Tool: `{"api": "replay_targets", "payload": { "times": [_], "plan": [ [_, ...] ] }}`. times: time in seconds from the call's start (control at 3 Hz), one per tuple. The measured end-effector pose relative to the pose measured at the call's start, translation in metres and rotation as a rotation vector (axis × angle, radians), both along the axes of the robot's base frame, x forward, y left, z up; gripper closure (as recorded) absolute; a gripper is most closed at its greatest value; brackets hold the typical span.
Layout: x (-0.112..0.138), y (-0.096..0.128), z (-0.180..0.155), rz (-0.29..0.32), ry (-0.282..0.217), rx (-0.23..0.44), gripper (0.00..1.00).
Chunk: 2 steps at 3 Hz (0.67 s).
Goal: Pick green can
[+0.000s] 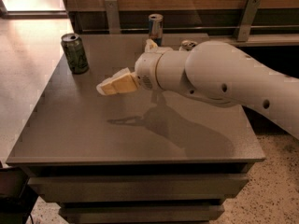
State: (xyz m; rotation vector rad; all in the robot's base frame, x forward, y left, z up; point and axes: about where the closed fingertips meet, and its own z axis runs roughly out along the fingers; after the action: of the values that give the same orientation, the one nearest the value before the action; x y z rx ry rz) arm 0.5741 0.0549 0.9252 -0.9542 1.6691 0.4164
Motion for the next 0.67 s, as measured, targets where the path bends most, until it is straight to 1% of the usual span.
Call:
{"api": "replay_targets", "payload": {
  "times": [0.33,0.67],
  "plan": [
    [0.03,0.017,-0.001,0.006,-0.035,0.065,0.0],
    [0.054,0.034,-0.002,0.021,-0.058,0.112,0.0]
  ]
}}
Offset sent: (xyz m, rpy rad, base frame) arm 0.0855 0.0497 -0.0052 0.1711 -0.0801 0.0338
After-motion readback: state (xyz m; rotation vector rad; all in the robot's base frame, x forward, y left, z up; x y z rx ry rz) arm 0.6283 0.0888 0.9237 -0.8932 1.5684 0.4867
